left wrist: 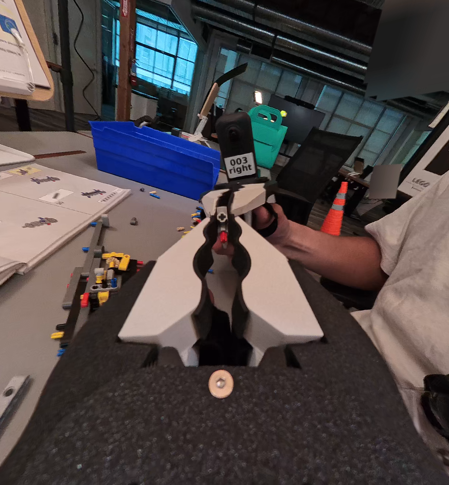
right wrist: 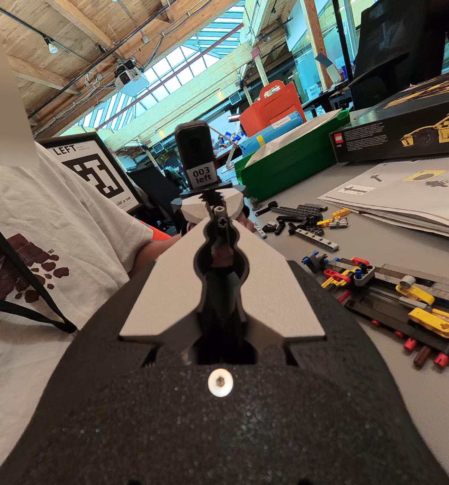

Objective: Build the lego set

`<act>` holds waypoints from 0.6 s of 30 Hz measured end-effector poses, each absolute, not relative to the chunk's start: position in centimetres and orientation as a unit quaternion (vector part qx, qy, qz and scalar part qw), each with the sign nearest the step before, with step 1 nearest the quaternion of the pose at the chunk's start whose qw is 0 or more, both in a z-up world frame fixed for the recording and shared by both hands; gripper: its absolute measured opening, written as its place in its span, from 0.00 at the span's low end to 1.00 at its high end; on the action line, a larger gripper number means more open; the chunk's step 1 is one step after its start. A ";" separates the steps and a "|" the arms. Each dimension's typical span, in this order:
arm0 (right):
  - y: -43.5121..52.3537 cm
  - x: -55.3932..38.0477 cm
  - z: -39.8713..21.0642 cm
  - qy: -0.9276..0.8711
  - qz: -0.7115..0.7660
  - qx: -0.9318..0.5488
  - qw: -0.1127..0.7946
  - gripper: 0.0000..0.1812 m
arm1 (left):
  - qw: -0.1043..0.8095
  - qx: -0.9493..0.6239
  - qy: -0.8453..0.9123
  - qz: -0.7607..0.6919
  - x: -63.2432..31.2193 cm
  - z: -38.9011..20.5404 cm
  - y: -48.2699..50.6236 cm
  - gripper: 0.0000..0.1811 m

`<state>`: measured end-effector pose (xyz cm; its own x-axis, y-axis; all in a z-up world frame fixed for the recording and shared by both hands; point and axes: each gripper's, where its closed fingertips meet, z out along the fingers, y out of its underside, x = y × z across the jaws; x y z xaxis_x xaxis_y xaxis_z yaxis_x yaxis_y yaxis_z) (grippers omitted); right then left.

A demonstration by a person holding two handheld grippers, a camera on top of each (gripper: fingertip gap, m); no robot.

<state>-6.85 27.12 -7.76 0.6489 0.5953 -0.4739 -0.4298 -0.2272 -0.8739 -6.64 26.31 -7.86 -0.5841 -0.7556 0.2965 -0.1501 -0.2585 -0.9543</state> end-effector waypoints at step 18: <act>26.8 -6.5 -7.8 -0.069 0.413 -0.664 0.619 0.01 | 0.248 -0.386 0.584 -0.669 -6.6 -8.0 26.2 0.03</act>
